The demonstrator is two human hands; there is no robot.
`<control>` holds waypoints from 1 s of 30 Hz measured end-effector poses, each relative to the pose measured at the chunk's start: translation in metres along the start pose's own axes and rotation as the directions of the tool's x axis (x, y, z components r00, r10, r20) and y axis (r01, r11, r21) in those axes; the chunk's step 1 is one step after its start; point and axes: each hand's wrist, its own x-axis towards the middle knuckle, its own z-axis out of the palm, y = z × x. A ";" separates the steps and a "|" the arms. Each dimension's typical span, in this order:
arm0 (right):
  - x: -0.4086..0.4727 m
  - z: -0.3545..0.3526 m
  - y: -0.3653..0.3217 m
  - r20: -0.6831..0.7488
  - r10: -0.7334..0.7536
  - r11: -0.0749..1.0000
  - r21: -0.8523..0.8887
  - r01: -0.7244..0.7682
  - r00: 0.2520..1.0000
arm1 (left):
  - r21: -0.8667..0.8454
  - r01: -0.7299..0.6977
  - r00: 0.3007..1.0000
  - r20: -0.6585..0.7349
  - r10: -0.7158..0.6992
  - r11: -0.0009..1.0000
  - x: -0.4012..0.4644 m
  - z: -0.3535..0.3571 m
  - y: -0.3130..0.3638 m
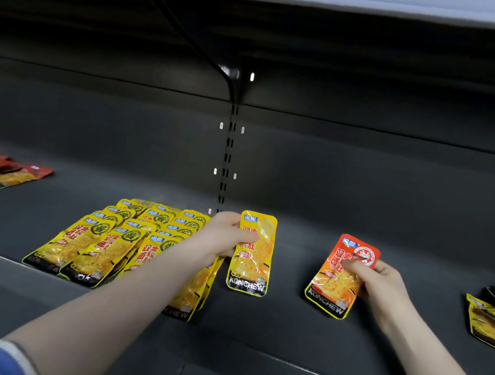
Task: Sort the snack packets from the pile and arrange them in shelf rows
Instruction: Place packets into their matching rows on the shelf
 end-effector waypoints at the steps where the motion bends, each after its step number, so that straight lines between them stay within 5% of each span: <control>1: 0.001 -0.003 0.001 -0.003 0.002 1.000 -0.003 -0.002 1.000 | 0.028 0.001 1.000 -0.017 -0.001 1.000 0.000 0.003 0.000; 8: 0.008 -0.015 0.012 -0.002 0.027 0.999 -0.022 -0.027 1.000 | 0.395 -0.074 0.987 -0.100 0.123 0.916 0.022 0.018 -0.008; 14: 0.010 -0.013 0.011 0.038 0.004 0.999 -0.036 -0.002 0.999 | 0.816 -0.008 0.973 -0.128 0.194 0.579 0.041 0.021 -0.011; 21: 0.008 -0.010 0.009 0.072 0.013 0.999 -0.052 -0.009 0.997 | 0.912 0.030 0.974 -0.118 0.193 0.410 0.054 0.015 -0.024; 30: 0.008 -0.008 0.010 0.082 0.042 0.994 -0.106 -0.033 0.996 | 0.992 -0.078 0.926 0.036 0.376 0.097 0.053 0.025 -0.036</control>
